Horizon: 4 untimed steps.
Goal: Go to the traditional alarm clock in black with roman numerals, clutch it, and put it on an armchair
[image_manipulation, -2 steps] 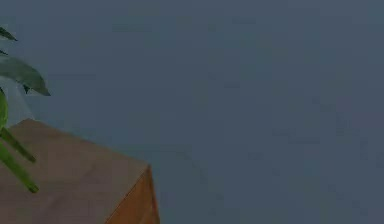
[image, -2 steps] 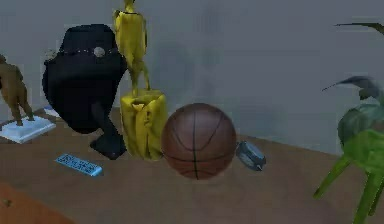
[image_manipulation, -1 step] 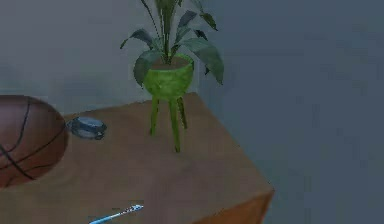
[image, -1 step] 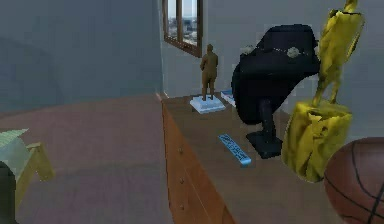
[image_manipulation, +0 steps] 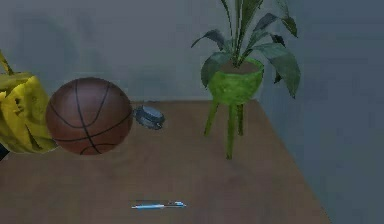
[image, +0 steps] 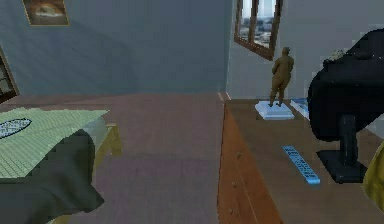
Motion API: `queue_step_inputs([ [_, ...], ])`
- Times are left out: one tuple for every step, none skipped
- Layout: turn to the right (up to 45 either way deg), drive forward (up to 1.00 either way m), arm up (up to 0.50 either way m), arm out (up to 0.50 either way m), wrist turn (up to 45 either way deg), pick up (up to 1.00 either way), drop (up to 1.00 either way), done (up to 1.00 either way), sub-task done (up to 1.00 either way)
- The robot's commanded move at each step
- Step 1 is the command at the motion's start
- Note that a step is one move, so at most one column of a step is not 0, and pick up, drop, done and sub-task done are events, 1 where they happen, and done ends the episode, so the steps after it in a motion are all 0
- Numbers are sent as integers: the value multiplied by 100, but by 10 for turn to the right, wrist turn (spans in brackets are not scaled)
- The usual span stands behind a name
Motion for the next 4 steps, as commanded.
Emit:
queue_step_inputs([
  [0, 0, 50, 0, 0, 0, 0, 0, 0],
  [0, 0, 38, 0, 0, 0, 0, 0, 0],
  [0, 0, 0, 26, 0, 0, 0, 0, 0],
  [0, 0, 0, 0, 450, 0, 0, 0, 0],
])
